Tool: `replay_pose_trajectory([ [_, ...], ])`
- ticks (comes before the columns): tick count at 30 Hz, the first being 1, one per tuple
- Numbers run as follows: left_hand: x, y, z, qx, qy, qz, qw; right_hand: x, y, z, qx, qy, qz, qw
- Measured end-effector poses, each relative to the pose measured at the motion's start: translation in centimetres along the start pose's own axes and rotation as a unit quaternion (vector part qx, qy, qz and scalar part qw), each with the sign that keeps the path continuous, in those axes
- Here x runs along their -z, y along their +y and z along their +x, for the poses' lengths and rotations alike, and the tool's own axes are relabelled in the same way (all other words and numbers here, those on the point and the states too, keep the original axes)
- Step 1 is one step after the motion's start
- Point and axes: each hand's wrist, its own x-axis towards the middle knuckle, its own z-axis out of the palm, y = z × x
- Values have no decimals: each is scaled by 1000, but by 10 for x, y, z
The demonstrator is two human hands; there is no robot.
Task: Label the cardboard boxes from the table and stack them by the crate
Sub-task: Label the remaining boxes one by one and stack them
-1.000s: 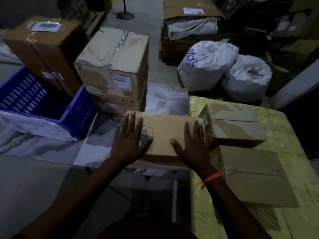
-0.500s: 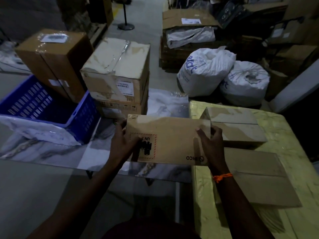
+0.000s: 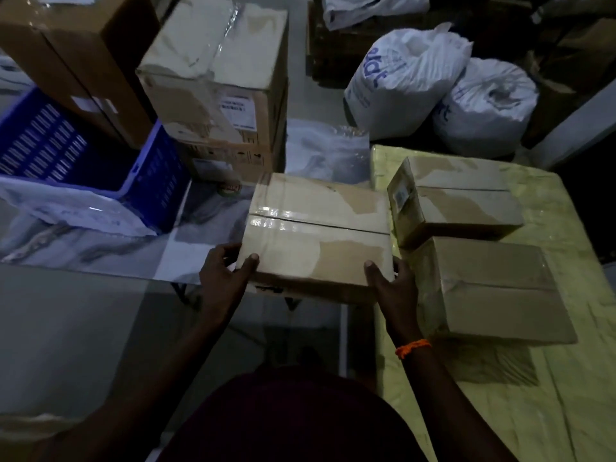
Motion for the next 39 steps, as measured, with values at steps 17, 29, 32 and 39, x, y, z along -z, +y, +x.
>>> replay_pose_trajectory([
  [17, -34, 10, 44, -245, -74, 236, 938, -59, -40, 32, 248, -74, -344, 903],
  [29, -81, 22, 81, -245, -234, 430, 837, -98, -50, 49, 286, -119, -444, 841],
  [32, -80, 22, 79, -241, -236, 439, 833, -97, -50, 48, 278, -137, -450, 837],
  [39, -61, -9, 60, -306, -168, 455, 819, -68, -18, 34, 325, -125, -470, 811],
])
